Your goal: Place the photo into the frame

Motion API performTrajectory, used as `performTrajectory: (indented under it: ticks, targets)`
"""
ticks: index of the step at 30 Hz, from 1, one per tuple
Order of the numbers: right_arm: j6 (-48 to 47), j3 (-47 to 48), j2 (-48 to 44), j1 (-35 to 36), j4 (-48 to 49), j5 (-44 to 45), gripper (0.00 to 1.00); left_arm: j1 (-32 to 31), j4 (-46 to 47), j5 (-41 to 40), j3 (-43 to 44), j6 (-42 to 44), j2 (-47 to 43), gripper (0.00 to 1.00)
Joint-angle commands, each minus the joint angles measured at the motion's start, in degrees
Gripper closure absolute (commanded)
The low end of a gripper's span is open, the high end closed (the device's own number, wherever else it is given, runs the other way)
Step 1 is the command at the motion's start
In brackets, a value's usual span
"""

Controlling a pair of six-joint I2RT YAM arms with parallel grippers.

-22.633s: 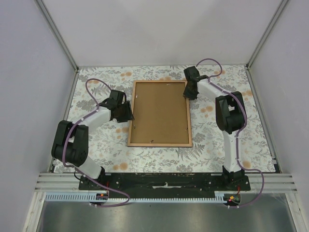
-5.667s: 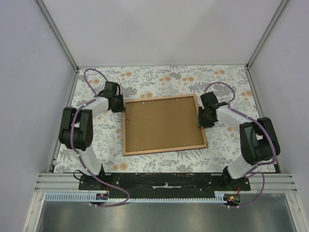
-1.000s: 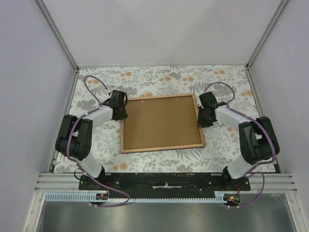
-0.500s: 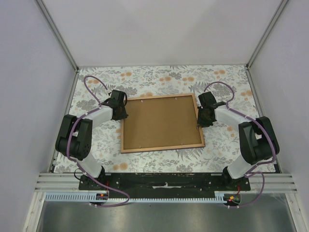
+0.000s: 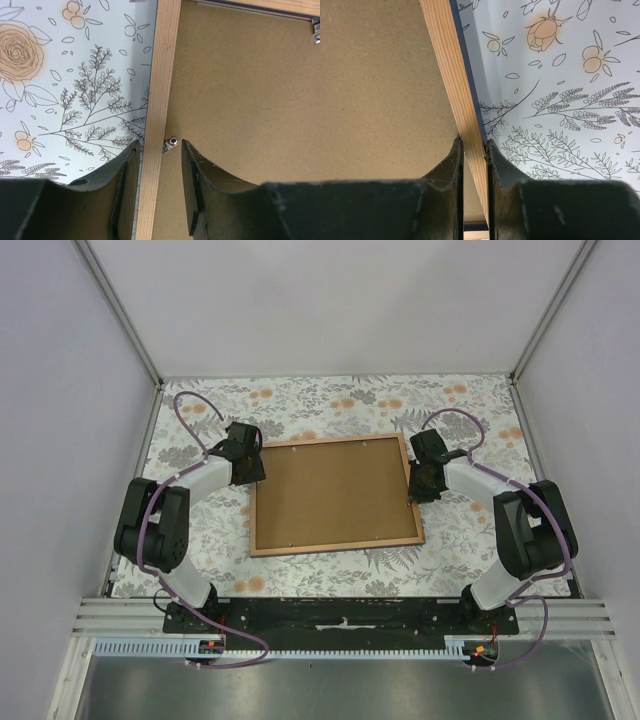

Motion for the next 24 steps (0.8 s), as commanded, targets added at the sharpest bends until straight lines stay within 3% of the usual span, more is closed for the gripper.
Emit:
performTrajectory:
  ticks: [1, 4, 9, 16, 24]
  targets:
    - [0.3, 1.7, 1.1, 0.3, -0.6, 2.9, 1.00, 0.6, 1.1, -0.5, 2.4, 3.5, -2.3, 0.57]
    - [0.2, 2.1, 1.3, 0.3, -0.8, 2.9, 1.00, 0.3, 1.0, 2.3, 2.5, 5.0, -3.7, 0.57]
    - [0.1, 3.7, 2.0, 0.3, -1.9, 2.9, 1.00, -4.2, 0.1, 4.4, 3.2, 9.1, -8.4, 0.49]
    - [-0.4, 6.6, 2.0, 0.2, -4.6, 2.0, 1.00, -21.0, 1.8, 5.0, 1.6, 19.0, -15.1, 0.48]
    - [-0.7, 9.0, 2.5, 0.3, -7.0, 0.0, 1.00, -35.5, 7.8, 2.9, -2.2, 21.8, -16.5, 0.40]
